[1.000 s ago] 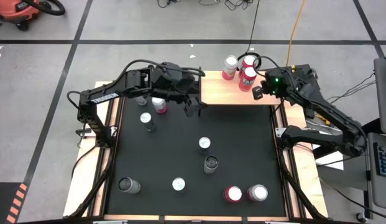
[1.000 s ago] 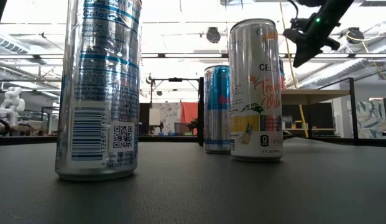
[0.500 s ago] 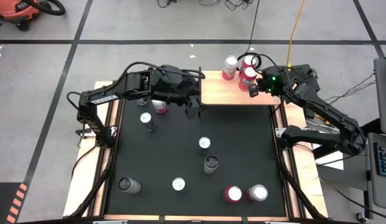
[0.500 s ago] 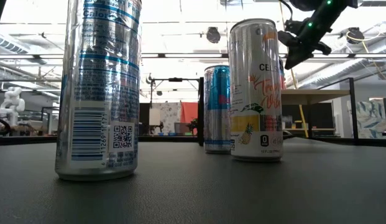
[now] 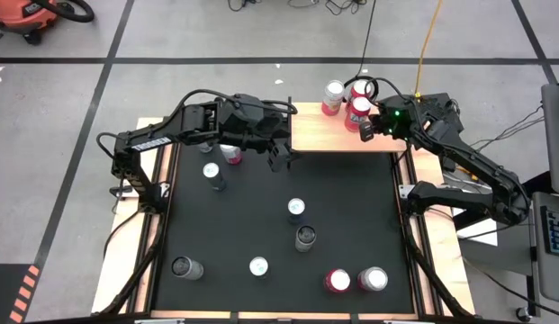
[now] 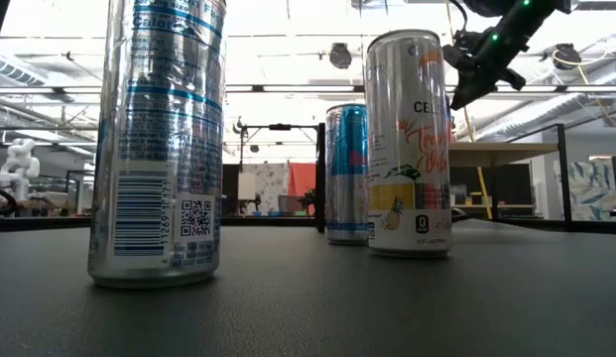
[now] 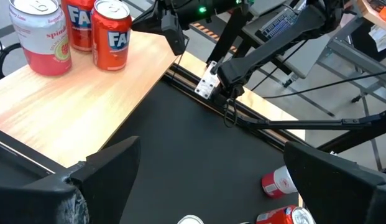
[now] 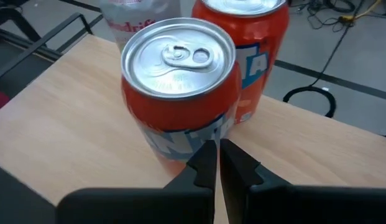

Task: Place canned beverage on shelf
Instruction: Put the top red soda can on the shelf aligned with the other red soda can

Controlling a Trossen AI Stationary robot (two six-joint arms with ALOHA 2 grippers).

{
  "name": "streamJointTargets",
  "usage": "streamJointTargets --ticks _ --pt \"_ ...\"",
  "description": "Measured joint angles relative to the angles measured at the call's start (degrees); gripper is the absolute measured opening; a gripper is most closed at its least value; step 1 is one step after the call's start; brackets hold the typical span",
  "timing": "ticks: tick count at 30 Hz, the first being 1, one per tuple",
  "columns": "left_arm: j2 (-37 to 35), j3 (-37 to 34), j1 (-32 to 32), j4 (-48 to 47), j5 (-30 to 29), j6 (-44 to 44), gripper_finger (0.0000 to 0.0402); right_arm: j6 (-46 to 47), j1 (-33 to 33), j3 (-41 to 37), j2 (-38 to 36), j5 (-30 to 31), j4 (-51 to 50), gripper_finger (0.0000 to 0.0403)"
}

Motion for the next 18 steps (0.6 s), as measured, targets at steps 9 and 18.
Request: streamJointTargets --ticks 9,18 --pt "0.0 0.0 0.0 -0.2 0.0 0.0 0.0400 5.2 0.5 0.0 -0.2 -6.2 -2.3 0.0000" --pt "0.0 0.0 0.0 -0.2 0.0 0.0 0.0400 2.3 4.3 0.0 0.9 -6.3 3.6 0.0000"
